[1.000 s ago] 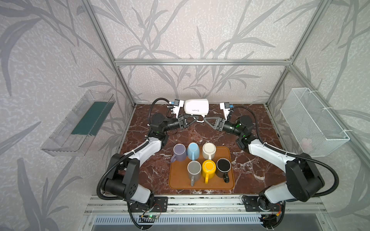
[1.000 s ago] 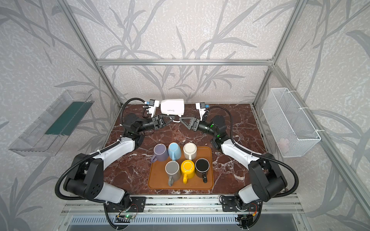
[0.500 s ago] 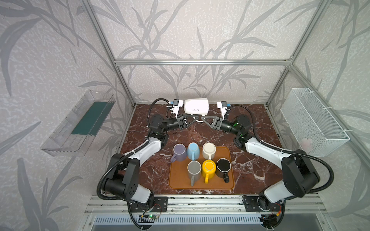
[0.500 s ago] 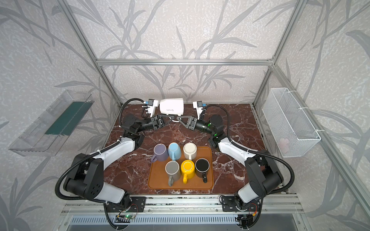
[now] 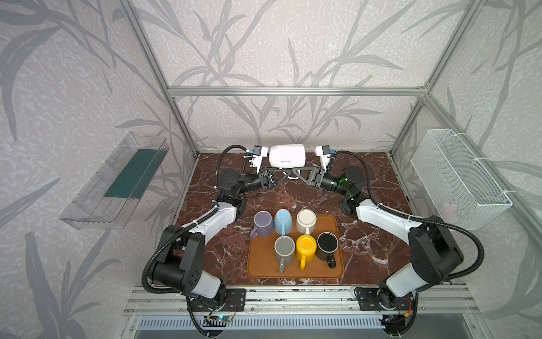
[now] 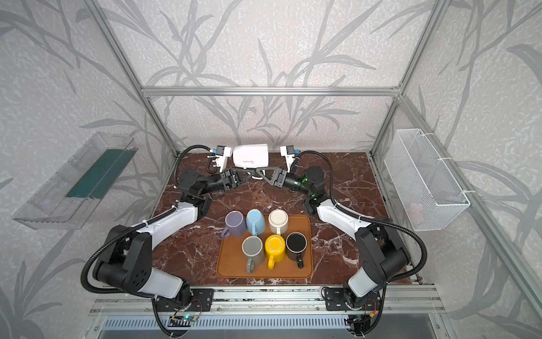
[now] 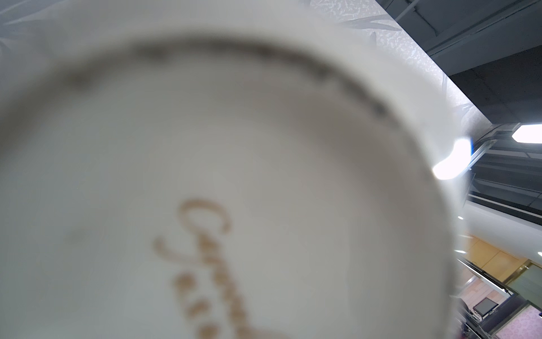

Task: Turn the mug right side up
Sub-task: 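Bring the right gripper to the held mug and grasp its rim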

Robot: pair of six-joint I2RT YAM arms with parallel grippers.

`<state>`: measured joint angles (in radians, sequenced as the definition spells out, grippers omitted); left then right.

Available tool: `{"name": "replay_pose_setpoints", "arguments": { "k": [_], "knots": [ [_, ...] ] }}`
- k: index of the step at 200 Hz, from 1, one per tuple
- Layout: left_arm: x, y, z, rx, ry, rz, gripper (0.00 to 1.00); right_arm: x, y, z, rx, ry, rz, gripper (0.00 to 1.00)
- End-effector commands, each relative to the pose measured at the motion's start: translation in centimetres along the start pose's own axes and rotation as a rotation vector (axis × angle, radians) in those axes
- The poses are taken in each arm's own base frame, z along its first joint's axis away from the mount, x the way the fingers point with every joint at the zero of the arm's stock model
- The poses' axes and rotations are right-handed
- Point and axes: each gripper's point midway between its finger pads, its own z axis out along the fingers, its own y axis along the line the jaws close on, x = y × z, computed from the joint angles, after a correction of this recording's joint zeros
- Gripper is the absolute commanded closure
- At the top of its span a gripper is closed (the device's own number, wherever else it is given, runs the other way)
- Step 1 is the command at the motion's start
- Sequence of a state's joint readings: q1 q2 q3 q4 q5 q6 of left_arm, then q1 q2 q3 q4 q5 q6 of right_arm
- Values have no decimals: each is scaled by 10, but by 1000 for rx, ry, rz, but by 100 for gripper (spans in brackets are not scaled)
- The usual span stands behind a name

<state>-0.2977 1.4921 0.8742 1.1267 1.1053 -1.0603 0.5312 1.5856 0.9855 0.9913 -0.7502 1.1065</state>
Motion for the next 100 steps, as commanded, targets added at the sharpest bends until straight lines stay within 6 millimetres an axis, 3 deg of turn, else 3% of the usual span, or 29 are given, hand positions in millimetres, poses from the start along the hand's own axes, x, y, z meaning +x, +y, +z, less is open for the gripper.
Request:
{"name": "replay_pose_setpoints", "arguments": {
  "k": [1, 25, 88, 100],
  "knots": [
    [1, -26, 2, 87, 13, 75, 100, -18, 28, 5, -89, -48, -57, 62],
    [1, -27, 1, 93, 11, 69, 100, -19, 28, 6, -92, -54, -47, 68],
    [4, -27, 1, 103, 17, 60, 100, -18, 24, 5, -77, -58, -39, 98],
    [4, -28, 1, 111, 22, 63, 100, -17, 26, 5, -82, -49, -52, 100]
  ]
}}
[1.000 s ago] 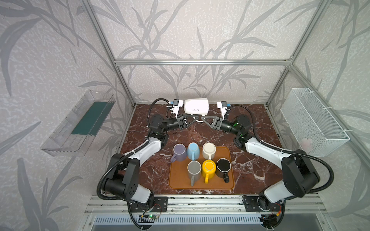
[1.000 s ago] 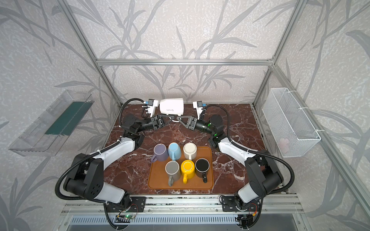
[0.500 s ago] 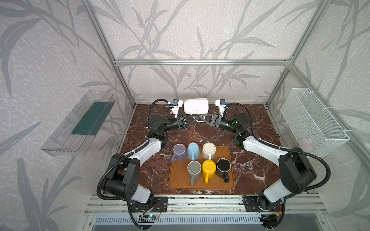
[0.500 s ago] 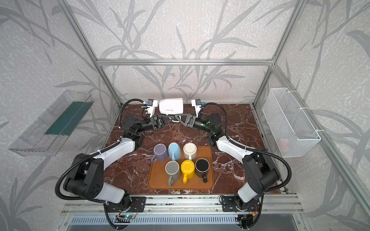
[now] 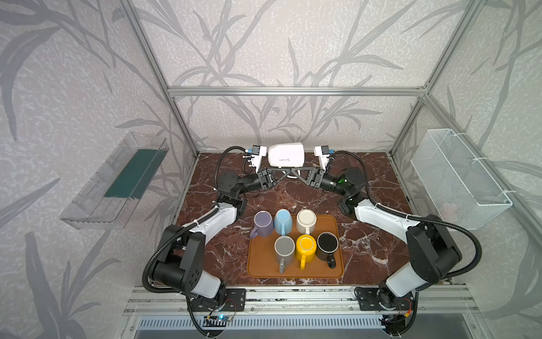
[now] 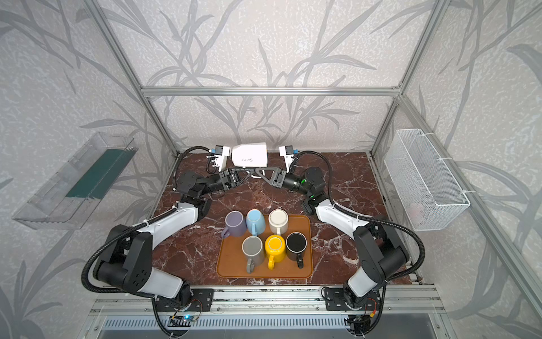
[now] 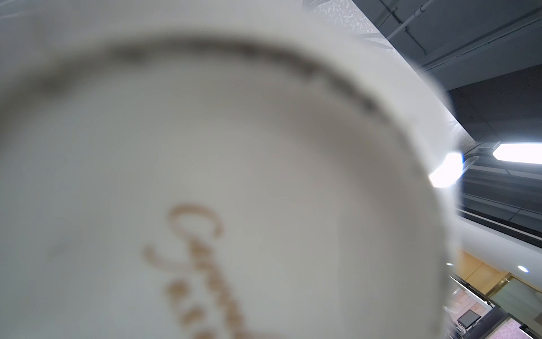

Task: Turn the mug right side up
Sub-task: 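Bring the right gripper to the held mug and grasp its rim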

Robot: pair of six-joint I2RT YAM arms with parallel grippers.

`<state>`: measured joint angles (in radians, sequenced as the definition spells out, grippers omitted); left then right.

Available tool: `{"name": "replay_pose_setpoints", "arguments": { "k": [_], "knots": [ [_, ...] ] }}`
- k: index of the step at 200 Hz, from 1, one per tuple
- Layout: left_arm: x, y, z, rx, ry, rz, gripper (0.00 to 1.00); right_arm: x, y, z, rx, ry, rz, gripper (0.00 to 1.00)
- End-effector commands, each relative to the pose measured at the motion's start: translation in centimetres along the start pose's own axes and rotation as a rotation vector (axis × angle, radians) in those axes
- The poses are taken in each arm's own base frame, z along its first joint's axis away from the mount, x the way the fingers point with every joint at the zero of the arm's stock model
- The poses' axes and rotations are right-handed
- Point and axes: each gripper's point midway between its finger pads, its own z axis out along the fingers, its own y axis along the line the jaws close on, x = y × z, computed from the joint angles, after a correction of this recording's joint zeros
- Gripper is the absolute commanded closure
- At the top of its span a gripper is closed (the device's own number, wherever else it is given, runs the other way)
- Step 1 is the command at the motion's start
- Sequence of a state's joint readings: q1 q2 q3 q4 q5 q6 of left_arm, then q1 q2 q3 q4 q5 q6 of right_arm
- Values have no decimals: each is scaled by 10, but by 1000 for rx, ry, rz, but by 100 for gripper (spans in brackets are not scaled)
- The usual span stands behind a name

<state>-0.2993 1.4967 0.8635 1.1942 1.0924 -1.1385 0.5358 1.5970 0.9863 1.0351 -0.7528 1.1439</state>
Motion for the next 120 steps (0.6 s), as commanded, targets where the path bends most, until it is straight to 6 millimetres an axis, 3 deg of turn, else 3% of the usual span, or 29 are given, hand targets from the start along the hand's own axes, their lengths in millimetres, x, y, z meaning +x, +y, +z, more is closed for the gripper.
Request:
{"name": "replay_pose_setpoints", "arguments": {
  "k": [1, 53, 66, 79, 96, 120],
  "knots": [
    [7, -23, 2, 93, 47, 95, 100, -16, 22, 4, -56, -43, -69, 100],
    [5, -23, 3, 106, 54, 72, 100, -12, 18, 3, -40, -21, -76, 100],
    [5, -20, 4, 102, 53, 62, 80, -9, 15, 3, -22, -7, -79, 100],
    [4, -17, 4, 96, 51, 52, 67, -6, 13, 2, -1, 4, -86, 100],
    [3, -12, 4, 81, 42, 43, 58, -4, 11, -1, 20, 9, -98, 100],
    [2, -7, 5, 65, 35, 38, 55, -2, 9, -3, 46, 14, -111, 100]
  ]
}}
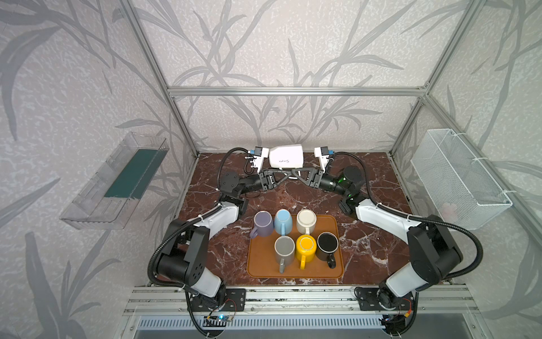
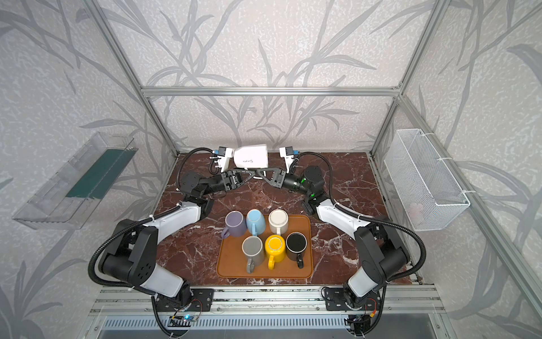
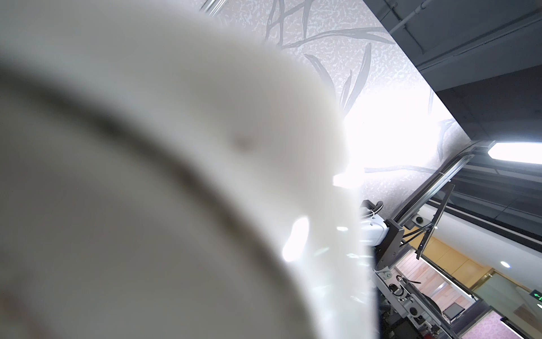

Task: Turn the mug right side up
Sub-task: 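Bring the right gripper to the held mug and grasp its rim, then open the left gripper and release the mug to the right gripper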

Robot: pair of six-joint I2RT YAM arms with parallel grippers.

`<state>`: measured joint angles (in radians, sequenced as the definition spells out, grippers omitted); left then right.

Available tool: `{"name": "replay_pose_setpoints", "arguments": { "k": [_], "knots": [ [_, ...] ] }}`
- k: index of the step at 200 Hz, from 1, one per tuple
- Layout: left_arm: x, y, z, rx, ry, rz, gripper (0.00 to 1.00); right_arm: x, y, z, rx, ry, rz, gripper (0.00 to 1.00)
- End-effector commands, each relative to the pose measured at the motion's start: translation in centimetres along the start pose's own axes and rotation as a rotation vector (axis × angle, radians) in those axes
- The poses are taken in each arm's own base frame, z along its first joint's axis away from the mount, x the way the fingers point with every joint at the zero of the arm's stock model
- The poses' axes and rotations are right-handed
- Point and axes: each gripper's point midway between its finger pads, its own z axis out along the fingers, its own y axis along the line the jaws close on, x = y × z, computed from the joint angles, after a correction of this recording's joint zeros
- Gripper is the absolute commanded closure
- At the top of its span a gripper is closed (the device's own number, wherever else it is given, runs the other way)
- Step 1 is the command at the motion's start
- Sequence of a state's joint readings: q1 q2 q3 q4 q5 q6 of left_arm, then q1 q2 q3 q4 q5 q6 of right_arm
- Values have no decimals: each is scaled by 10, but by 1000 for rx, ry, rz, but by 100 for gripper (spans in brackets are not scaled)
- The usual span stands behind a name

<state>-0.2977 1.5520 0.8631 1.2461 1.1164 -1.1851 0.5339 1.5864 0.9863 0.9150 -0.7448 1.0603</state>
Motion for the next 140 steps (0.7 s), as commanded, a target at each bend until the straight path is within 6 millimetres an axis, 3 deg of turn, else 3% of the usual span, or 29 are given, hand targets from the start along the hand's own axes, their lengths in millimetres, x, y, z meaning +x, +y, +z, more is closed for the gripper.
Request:
{"name": "replay_pose_setpoints", "arguments": {
  "k": [1, 46, 140],
  "knots": [
    [-5, -21, 4, 56, 15, 86, 55, -10, 27, -4, -28, -17, -102, 100],
    [-4, -1, 3, -48, 11, 70, 45, -10, 25, -8, 17, -21, -125, 100],
    [8, 68, -26, -515, 10, 28, 40, -6, 21, -20, 129, 4, -181, 100]
  ]
}}
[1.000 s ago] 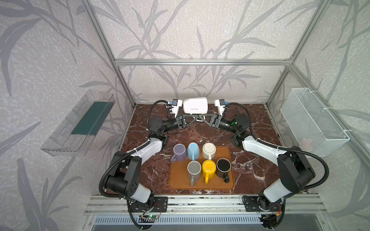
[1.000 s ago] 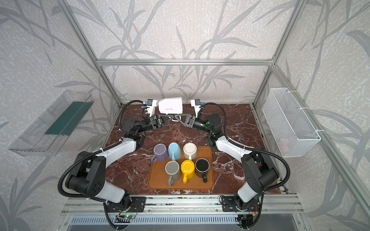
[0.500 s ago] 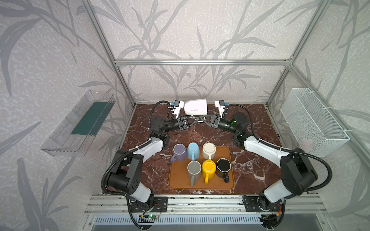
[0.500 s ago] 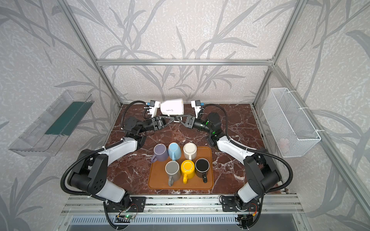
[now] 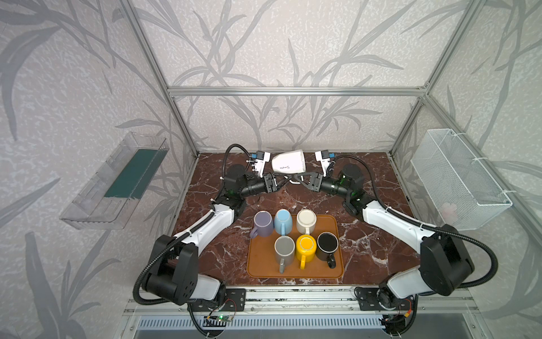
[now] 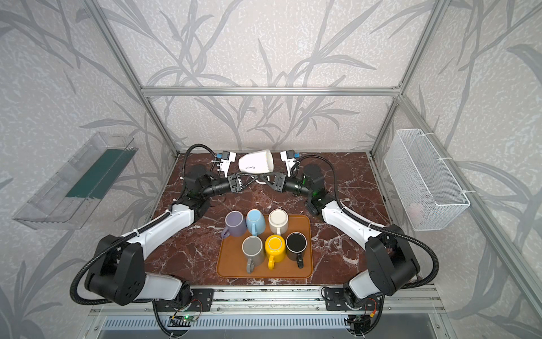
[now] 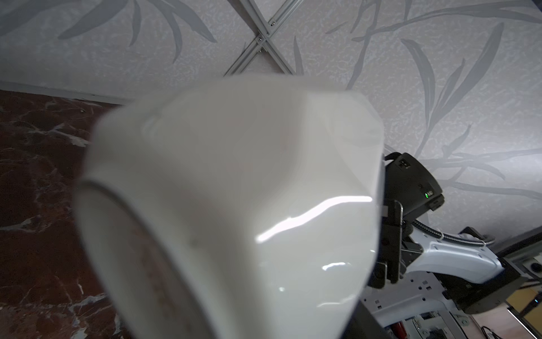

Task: Turn the mug right side up
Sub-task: 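Open the left gripper and release the mug to the right gripper, then carry the white mug away with the right gripper while the left arm lowers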

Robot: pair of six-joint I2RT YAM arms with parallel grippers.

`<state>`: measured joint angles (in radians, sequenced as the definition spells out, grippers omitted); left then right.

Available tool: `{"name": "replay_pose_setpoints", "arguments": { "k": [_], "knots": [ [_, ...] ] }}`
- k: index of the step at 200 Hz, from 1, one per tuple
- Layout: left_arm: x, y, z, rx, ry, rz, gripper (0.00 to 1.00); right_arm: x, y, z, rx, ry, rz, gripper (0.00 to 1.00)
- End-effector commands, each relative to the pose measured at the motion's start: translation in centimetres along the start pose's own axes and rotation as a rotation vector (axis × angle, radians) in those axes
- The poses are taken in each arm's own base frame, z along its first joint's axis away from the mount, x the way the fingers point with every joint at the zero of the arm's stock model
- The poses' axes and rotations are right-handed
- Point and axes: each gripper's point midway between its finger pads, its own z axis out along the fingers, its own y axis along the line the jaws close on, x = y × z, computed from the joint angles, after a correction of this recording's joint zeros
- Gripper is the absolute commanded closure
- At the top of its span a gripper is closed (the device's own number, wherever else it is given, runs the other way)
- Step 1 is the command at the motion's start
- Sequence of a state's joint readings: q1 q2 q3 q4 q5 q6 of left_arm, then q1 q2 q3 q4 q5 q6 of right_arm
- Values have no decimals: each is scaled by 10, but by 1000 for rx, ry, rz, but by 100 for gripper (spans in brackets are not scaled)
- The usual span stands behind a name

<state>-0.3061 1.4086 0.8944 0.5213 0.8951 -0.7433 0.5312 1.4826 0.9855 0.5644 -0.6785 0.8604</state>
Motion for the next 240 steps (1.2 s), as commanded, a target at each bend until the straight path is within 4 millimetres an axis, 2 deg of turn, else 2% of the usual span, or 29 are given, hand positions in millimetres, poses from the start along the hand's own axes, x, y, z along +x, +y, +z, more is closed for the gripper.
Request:
{"name": "replay_pose_setpoints", "arguments": {
  "k": [1, 26, 76, 95, 112, 145, 198, 224, 240],
  "knots": [
    [-4, 16, -4, -137, -11, 35, 40, -20, 38, -13, -57, -62, -140, 100],
    [4, 33, -8, -234, 10, 14, 42, -19, 37, -18, -22, -66, -147, 100],
    [16, 44, -16, -345, 20, -4, 43, -23, 39, -32, 55, -70, -170, 100],
    [23, 43, -18, -366, 23, -10, 43, -22, 36, -39, 90, -73, -160, 100],
    [26, 34, -21, -344, 2, -21, 43, -21, 31, -47, 141, -70, -162, 100],
    [31, 25, -37, -407, -29, -26, 42, -27, 22, -71, 253, -71, -201, 100],
    [44, 30, -68, -601, -48, 8, 42, -44, -32, -123, 555, 17, -197, 100],
    [50, 34, -82, -665, -80, 26, 42, -56, -75, -156, 808, 59, -247, 100],
    [50, 37, -85, -693, -82, 20, 42, -64, -100, -171, 899, 72, -234, 100]
  ]
}}
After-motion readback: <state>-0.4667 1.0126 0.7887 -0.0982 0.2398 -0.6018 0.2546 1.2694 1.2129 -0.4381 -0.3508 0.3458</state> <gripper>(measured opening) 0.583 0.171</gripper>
